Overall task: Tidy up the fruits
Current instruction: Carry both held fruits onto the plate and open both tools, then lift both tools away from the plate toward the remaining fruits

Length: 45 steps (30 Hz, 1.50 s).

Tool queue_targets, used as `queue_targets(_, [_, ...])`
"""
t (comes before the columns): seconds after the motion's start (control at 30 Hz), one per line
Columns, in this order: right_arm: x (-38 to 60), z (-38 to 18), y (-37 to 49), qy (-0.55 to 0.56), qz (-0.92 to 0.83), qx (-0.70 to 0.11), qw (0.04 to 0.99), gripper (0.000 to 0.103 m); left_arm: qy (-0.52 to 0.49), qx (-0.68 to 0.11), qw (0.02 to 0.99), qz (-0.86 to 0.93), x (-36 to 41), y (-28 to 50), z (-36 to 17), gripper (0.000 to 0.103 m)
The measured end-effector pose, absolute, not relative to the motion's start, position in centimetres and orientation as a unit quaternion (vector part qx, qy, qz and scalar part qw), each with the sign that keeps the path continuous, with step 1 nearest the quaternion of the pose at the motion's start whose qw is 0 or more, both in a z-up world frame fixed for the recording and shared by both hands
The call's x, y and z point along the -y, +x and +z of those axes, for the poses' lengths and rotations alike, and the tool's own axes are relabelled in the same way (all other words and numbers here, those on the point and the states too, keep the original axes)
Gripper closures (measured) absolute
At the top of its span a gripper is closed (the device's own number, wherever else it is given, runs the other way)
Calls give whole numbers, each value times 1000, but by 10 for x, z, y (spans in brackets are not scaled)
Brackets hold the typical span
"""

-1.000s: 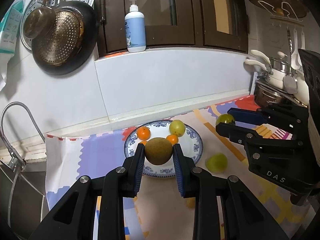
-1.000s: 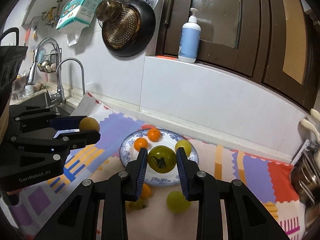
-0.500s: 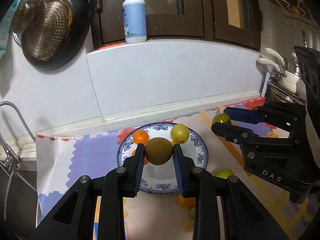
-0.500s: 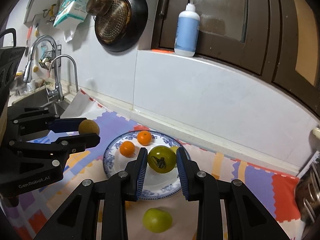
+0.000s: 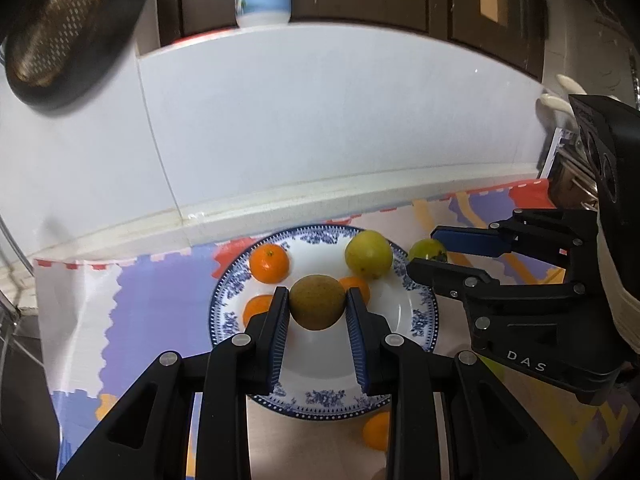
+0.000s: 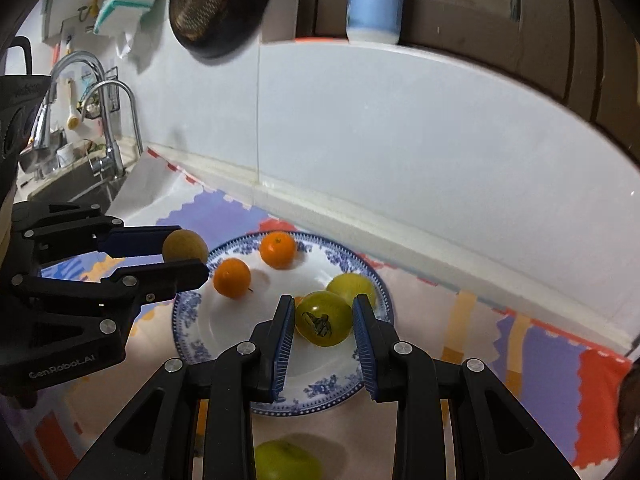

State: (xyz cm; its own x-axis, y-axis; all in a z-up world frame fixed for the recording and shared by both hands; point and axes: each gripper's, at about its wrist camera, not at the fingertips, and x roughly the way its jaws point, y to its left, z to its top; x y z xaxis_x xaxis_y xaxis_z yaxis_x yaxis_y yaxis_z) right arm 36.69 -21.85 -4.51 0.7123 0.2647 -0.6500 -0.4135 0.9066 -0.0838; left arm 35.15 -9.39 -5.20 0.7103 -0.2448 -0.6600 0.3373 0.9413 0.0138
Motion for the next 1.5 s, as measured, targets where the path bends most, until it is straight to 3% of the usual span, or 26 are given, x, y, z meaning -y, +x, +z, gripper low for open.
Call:
queue_targets(0.83, [223, -95, 408, -114, 208, -400, 885, 72, 77, -417, 889, -175, 109, 392, -106, 74])
queue_targets(1.17, [223, -91, 404, -106, 205, -399, 888, 71, 75, -406, 895, -170, 104, 382, -95, 65])
queue_targets(1.5, [227, -58, 374, -97, 181, -363, 909, 62, 70, -368, 915, -152, 92, 349, -59, 53])
